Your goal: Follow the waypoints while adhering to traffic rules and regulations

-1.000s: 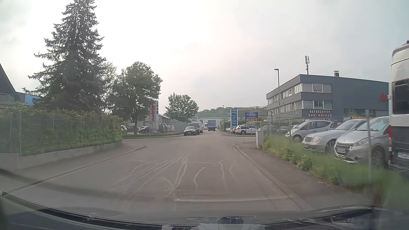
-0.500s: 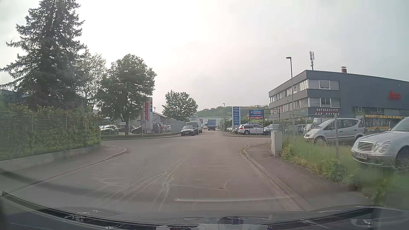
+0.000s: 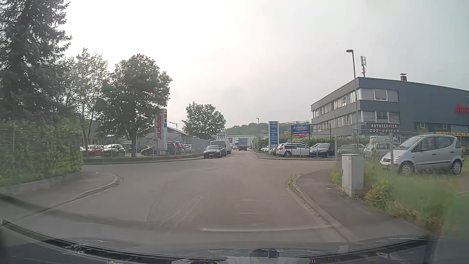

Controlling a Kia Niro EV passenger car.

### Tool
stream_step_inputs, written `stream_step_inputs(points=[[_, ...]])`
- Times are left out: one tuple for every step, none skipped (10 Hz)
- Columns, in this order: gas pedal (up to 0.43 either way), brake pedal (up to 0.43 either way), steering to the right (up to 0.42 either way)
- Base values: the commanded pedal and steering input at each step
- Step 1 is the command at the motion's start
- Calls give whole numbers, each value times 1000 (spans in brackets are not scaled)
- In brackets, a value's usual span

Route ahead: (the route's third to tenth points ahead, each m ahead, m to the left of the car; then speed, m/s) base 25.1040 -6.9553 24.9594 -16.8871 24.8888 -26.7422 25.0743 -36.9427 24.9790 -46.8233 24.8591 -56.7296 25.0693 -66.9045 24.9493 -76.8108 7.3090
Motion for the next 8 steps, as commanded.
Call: stream_step_inputs(points=[[0, 152, -1], [0, 152, -1], [0, 159, -1], [0, 171, 0], [0, 177, 0], [0, 183, 3], [0, 183, 5], [0, 183, 9]])
